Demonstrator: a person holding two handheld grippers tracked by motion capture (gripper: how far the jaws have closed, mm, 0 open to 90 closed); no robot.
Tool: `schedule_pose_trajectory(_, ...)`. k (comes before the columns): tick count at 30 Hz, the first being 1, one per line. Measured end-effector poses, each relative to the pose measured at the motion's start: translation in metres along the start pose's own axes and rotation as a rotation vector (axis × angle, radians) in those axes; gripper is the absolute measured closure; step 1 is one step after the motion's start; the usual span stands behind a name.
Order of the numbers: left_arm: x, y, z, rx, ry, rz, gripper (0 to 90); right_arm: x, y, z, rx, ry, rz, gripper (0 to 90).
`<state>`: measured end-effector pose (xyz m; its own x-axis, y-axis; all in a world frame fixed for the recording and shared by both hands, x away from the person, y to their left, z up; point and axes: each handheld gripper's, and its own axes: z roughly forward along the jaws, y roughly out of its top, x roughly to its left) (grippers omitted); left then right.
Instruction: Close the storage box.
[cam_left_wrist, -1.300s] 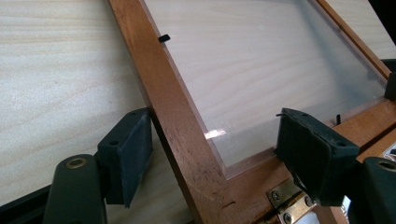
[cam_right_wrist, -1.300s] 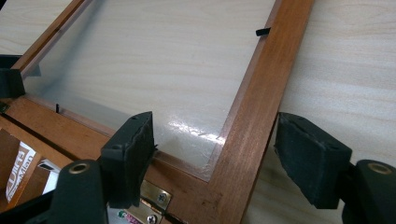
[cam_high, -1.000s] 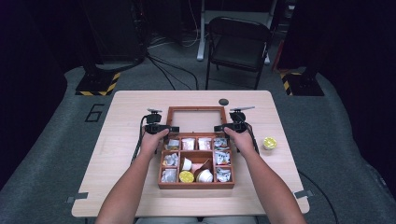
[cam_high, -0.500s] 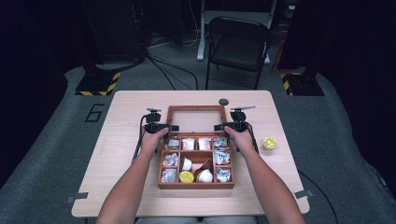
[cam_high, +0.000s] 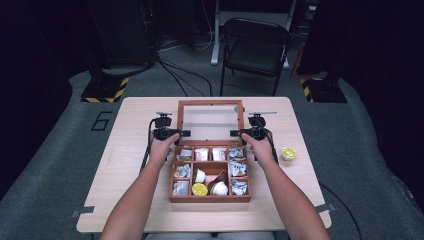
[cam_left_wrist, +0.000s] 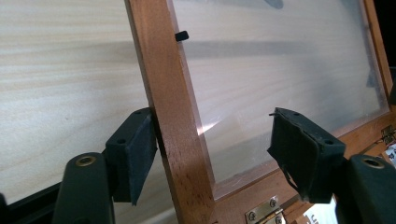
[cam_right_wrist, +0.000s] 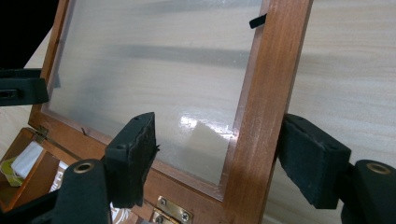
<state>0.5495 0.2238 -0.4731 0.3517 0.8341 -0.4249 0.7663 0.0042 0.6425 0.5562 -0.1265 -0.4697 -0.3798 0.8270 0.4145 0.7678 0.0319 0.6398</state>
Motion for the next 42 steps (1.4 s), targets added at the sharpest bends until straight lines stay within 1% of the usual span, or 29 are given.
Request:
schedule_pose_trajectory(1, 0.0, 0.0, -0.002, -0.006, -0.001, 0.011, 32.6, 0.001, 0.0, -0.002, -0.004, -0.001, -0.001, 29.4)
schedule_pose_trajectory(3, -0.002, 0.001, -0.005, -0.024, -0.009, 0.012, 32.9, 0.003, 0.001, -0.005, -0.013, 0.002, -0.006, 29.7)
schedule_pose_trajectory(5, -0.003, 0.002, -0.009, -0.026, -0.015, 0.017, 33.6, 0.005, 0.001, -0.008, -0.02, 0.0, -0.013, 29.9)
schedule_pose_trajectory(6, -0.003, 0.002, -0.01, -0.034, -0.019, 0.025, 33.6, 0.006, 0.001, -0.01, -0.025, -0.001, -0.025, 29.9)
schedule_pose_trajectory(9, -0.005, 0.002, -0.016, -0.053, -0.032, 0.035, 33.8, 0.01, 0.002, -0.015, -0.032, -0.002, -0.035, 29.9)
schedule_pose_trajectory(10, -0.006, 0.001, -0.017, -0.062, -0.036, 0.029, 33.8, 0.011, 0.002, -0.017, -0.034, -0.002, -0.038, 29.9)
schedule_pose_trajectory(11, -0.005, 0.001, -0.019, -0.061, -0.04, 0.047, 33.8, 0.011, 0.002, -0.018, -0.037, -0.001, -0.049, 29.9)
schedule_pose_trajectory(14, -0.009, 0.001, -0.026, -0.084, -0.053, 0.046, 34.0, 0.015, 0.002, -0.024, -0.038, 0.001, -0.061, 29.9)
schedule_pose_trajectory(15, -0.009, 0.002, -0.028, -0.084, -0.056, 0.062, 34.2, 0.017, 0.002, -0.026, -0.035, 0.001, -0.062, 30.3)
schedule_pose_trajectory(16, -0.01, 0.002, -0.03, -0.093, -0.059, 0.061, 34.2, 0.017, 0.002, -0.028, -0.036, 0.002, -0.072, 31.1)
schedule_pose_trajectory(18, -0.012, 0.002, -0.034, -0.093, -0.06, 0.087, 34.2, 0.019, 0.002, -0.032, -0.037, 0.006, -0.079, 31.5)
schedule_pose_trajectory(20, -0.014, 0.003, -0.038, -0.101, -0.067, 0.092, 34.2, 0.022, 0.004, -0.036, -0.031, 0.001, -0.1, 31.5)
schedule_pose_trajectory(21, -0.015, 0.002, -0.039, -0.113, -0.069, 0.087, 34.2, 0.024, 0.004, -0.038, -0.031, -0.003, -0.107, 31.4)
schedule_pose_trajectory(22, -0.015, 0.003, -0.041, -0.118, -0.077, 0.091, 34.2, 0.026, 0.005, -0.039, -0.033, -0.007, -0.115, 31.4)
schedule_pose_trajectory(24, -0.018, 0.004, -0.045, -0.137, -0.086, 0.085, 34.2, 0.029, 0.006, -0.043, -0.042, -0.011, -0.132, 31.5)
schedule_pose_trajectory(25, -0.019, 0.004, -0.048, -0.149, -0.091, 0.085, 34.2, 0.03, 0.006, -0.045, -0.045, -0.012, -0.133, 31.5)
schedule_pose_trajectory(26, -0.02, 0.005, -0.049, -0.158, -0.095, 0.084, 34.3, 0.032, 0.007, -0.047, -0.053, -0.007, -0.141, 31.6)
schedule_pose_trajectory(27, -0.022, 0.005, -0.053, -0.167, -0.109, 0.084, 34.4, 0.033, 0.008, -0.049, -0.054, -0.005, -0.139, 31.6)
schedule_pose_trajectory(29, -0.025, 0.005, -0.057, -0.181, -0.118, 0.087, 34.9, 0.035, 0.009, -0.054, -0.075, 0.004, -0.145, 33.1)
schedule_pose_trajectory(30, -0.026, 0.006, -0.059, -0.187, -0.126, 0.106, 35.0, 0.036, 0.01, -0.057, -0.085, 0.007, -0.146, 34.0)
schedule_pose_trajectory(31, -0.027, 0.006, -0.061, -0.193, -0.131, 0.109, 35.2, 0.037, 0.01, -0.06, -0.089, 0.019, -0.145, 34.6)
schedule_pose_trajectory(32, -0.03, 0.006, -0.063, -0.204, -0.135, 0.102, 35.5, 0.039, 0.011, -0.062, -0.084, 0.017, -0.152, 34.7)
schedule_pose_trajectory(34, -0.032, 0.006, -0.066, -0.213, -0.144, 0.113, 35.4, 0.043, 0.011, -0.066, -0.08, 0.013, -0.171, 34.8)
schedule_pose_trajectory(35, -0.034, 0.006, -0.069, -0.209, -0.141, 0.132, 35.3, 0.044, 0.01, -0.067, -0.078, 0.011, -0.175, 34.9)
schedule_pose_trajectory(37, -0.036, 0.005, -0.071, -0.209, -0.137, 0.144, 35.2, 0.046, 0.01, -0.07, -0.086, 0.005, -0.19, 35.1)
schedule_pose_trajectory(38, -0.037, 0.004, -0.072, -0.208, -0.137, 0.153, 35.2, 0.047, 0.009, -0.072, -0.085, 0.006, -0.182, 35.6)
schedule_pose_trajectory(40, -0.038, 0.003, -0.075, -0.209, -0.14, 0.176, 35.1, 0.047, 0.009, -0.074, -0.091, 0.013, -0.183, 36.2)
schedule_pose_trajectory(41, -0.039, 0.003, -0.077, -0.212, -0.142, 0.176, 35.2, 0.048, 0.008, -0.076, -0.094, 0.02, -0.18, 36.6)
schedule_pose_trajectory(42, -0.039, 0.003, -0.079, -0.217, -0.147, 0.185, 35.1, 0.047, 0.008, -0.077, -0.097, 0.024, -0.185, 36.8)
